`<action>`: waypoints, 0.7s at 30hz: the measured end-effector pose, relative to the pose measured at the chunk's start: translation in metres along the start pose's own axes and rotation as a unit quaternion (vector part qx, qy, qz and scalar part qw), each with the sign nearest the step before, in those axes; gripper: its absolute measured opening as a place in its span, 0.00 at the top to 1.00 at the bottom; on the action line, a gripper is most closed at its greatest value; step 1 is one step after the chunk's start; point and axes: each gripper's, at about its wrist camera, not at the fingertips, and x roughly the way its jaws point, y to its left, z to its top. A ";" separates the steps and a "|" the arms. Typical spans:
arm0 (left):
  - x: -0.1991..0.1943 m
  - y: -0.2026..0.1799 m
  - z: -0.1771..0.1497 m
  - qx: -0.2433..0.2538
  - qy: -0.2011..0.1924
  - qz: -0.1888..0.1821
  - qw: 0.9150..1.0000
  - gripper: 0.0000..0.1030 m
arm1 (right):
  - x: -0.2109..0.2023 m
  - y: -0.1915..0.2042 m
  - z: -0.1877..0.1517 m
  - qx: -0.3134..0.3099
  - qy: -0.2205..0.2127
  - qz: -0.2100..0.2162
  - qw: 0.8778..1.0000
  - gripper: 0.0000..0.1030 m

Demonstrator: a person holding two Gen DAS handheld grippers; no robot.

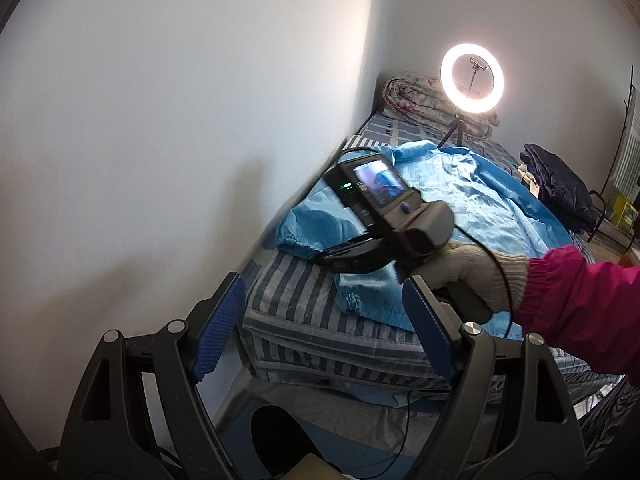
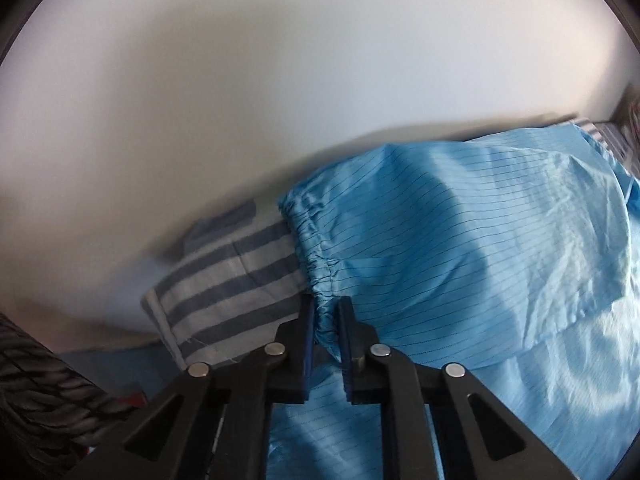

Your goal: Fold large clothes

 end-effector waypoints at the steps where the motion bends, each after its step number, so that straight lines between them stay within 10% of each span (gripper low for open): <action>1: -0.001 -0.001 0.002 0.005 -0.002 0.001 1.000 0.19 | -0.007 -0.002 -0.002 0.009 -0.011 0.002 1.000 0.94; 13: 0.047 -0.018 0.030 0.002 0.055 -0.044 0.998 0.19 | -0.082 -0.051 -0.086 0.095 -0.093 -0.003 0.991 0.94; 21: 0.136 -0.024 0.049 -0.083 0.164 -0.102 0.978 0.32 | -0.092 -0.057 -0.112 0.106 -0.079 -0.006 0.991 0.94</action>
